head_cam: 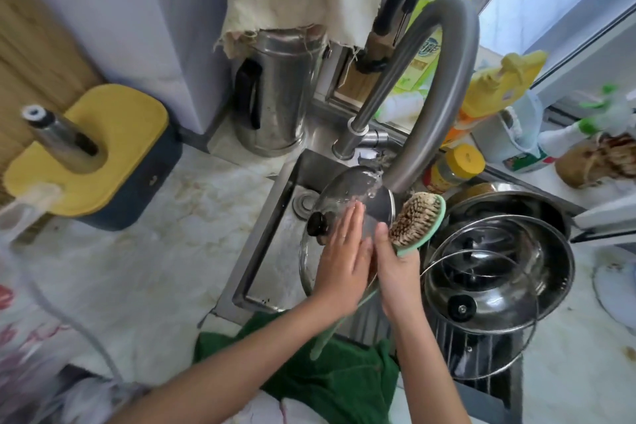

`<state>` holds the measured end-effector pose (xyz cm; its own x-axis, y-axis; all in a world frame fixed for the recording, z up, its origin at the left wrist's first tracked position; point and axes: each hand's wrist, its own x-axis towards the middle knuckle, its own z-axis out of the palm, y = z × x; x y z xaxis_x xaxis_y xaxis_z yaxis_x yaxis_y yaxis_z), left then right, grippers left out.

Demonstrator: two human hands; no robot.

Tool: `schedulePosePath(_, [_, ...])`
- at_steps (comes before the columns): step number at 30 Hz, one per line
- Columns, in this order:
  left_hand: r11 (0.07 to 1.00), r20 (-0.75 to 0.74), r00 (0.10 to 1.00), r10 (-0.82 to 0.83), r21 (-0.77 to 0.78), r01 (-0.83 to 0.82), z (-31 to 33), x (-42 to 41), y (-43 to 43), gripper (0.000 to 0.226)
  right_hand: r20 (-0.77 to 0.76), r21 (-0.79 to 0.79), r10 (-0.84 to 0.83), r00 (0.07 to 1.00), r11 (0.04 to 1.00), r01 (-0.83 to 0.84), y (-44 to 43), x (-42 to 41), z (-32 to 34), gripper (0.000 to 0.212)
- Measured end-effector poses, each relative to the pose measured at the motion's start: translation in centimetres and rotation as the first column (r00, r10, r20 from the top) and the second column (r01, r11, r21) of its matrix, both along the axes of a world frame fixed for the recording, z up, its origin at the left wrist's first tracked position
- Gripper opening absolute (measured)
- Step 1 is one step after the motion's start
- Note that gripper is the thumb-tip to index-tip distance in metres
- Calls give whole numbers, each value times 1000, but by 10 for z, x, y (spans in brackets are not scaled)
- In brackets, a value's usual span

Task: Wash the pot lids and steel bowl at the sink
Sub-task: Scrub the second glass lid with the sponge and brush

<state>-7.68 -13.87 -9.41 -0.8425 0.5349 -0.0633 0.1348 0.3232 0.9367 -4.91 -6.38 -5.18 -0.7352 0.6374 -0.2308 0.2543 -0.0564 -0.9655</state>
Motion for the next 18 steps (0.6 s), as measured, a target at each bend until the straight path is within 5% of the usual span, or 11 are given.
schedulePosePath(4, [993,114,989,93,-87,-83,3,-48,17,51,22,-64,-12,1000,998,14,-11,2,-2,23])
schedulePosePath(10, [983,-91,980,-176,-62,171,-3,15,-2,59,35,-82,-64,997,994,67,3,6,-9,40])
schedulePosePath(15, [999,63,998,22,-40,-20,26,-54,31,47,35,-88,48,998,995,-45,9,4,0,32])
schedulePosePath(18, [991,140,985,-97,-74,108,23,-92,32,55,40,-131,152,988,981,-146,21,3,9,25])
